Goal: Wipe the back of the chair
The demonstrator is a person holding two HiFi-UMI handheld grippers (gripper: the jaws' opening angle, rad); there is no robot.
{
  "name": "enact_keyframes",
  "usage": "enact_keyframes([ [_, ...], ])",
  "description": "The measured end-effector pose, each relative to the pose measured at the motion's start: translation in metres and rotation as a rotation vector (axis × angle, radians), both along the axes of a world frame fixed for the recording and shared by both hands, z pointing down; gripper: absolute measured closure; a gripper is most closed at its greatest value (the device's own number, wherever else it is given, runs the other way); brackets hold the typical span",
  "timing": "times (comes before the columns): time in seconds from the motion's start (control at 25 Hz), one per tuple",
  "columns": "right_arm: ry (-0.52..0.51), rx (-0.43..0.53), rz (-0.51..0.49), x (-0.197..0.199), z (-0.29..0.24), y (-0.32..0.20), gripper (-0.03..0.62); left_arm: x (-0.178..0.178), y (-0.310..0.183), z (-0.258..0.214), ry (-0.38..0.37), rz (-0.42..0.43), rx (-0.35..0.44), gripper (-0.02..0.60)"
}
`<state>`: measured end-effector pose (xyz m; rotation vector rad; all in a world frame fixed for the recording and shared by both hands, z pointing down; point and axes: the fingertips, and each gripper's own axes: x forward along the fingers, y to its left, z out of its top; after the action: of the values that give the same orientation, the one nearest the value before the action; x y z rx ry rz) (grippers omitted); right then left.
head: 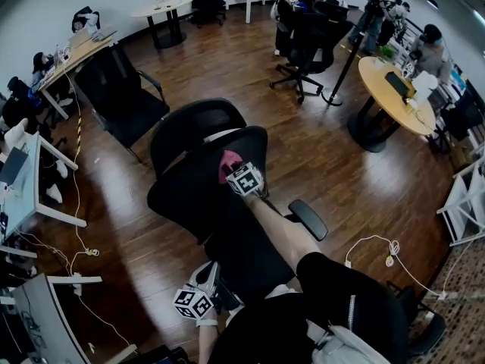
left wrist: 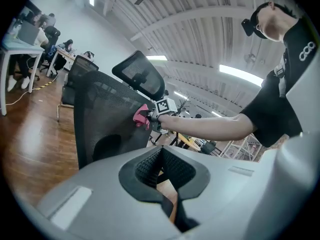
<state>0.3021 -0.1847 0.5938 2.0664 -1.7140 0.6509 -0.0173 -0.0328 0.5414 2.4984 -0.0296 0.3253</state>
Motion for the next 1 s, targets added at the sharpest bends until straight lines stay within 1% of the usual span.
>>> enact_keyframes([
  [0.2, 0.000, -0.002, -0.051, -0.046, 0.001, -0.025, 0.553, -0.018, -0.011, 0.000, 0.008, 0.003, -0.006, 0.591],
  [0.64, 0.000, -0.020, -0.093, -0.127, 0.008, -0.062, 0.553, -0.063, -0.042, 0.001, 0.019, 0.025, -0.021, 0.591],
  [0.84, -0.003, -0.010, -0.121, -0.166, 0.013, -0.079, 0.553, -0.078, -0.059, 0.003, 0.026, 0.033, -0.020, 0.591],
  [1.0, -0.006, -0.028, -0.171, -0.200, 0.017, -0.086, 0.553, -0.085, -0.068, 0.004, 0.035, 0.048, -0.025, 0.591],
])
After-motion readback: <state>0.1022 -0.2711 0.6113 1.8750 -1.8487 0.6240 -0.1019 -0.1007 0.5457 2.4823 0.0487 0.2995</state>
